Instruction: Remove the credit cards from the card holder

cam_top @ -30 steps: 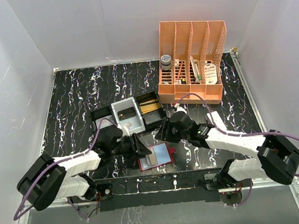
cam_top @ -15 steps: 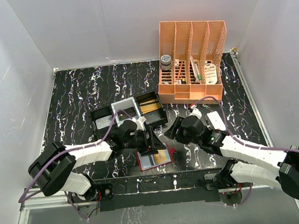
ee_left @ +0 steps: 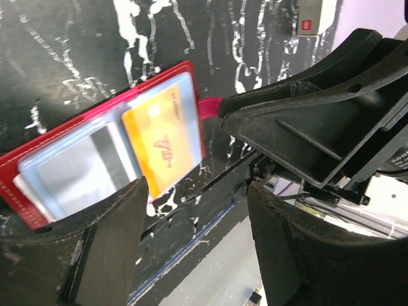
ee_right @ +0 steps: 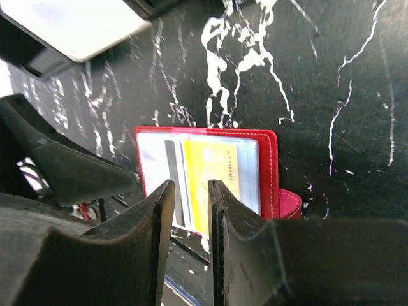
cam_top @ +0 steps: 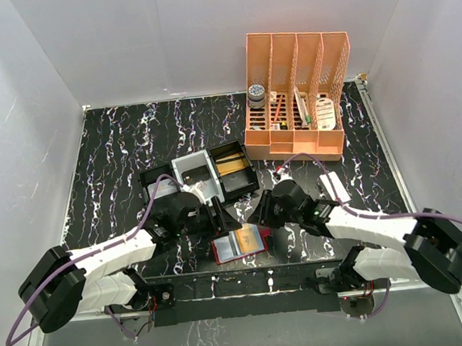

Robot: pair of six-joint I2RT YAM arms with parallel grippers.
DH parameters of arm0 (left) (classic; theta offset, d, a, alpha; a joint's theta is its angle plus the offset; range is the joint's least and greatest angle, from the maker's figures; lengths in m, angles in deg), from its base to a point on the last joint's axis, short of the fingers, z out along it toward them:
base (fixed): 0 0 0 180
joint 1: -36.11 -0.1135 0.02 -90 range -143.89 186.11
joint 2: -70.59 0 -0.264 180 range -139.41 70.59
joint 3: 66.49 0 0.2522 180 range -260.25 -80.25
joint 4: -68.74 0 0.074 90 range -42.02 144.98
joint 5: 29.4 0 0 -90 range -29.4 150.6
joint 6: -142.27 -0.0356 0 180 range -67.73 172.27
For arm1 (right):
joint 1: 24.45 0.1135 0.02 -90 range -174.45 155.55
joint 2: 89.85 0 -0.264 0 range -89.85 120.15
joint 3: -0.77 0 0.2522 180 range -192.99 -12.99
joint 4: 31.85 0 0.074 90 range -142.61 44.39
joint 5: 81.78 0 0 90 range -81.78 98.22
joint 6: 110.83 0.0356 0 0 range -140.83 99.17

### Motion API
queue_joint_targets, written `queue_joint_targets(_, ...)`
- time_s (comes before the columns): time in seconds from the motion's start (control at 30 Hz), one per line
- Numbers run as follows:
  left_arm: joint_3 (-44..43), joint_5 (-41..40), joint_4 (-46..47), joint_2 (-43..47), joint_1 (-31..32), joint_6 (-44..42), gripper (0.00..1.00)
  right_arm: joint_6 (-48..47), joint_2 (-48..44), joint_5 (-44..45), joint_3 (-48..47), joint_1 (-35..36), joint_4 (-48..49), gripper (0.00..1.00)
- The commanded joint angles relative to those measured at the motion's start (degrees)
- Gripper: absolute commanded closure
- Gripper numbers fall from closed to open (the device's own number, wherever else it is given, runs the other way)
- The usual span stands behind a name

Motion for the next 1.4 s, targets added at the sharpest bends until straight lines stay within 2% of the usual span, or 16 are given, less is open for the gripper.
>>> queue_joint_targets(0.0, 1.3, -3.07, -2.17, 1.4, 0.15, 1.29, 0.38, -3.05, 6.35, -6.78, -4.34, -0.21, 2.03, 0.75)
queue_joint_targets(0.27, 0.91, -2.76, -2.26, 0.92, 0.18, 0.81, 0.38, -3.43, 13.8, -8.53, -6.12, -0.21, -0.7, 0.78)
queue_joint_targets(0.47, 0.47, -1.14, -0.7, -0.69, 0.15, -0.3, 0.38, -3.53, 13.55, -6.8, -6.49, -0.21, -3.03, 0.78)
queue_joint_targets(0.7, -1.54, 3.71, 2.82, -6.65, 0.13, -1.94, 0.38, -4.09, 11.09, -5.03, -6.72, -0.21, -4.54, 0.78)
queue_joint_targets(1.07, -1.66, 6.37, 6.09, -13.35, 0.17, -0.84, 0.48, -3.67, 14.08, -6.08, -5.1, -0.21, -4.2, 0.8)
queue_joint_targets(1.37, 1.04, 5.7, 8.33, -14.08, 0.17, 0.59, 0.51, -2.99, 14.41, -5.98, -4.49, -0.21, -4.55, 0.81)
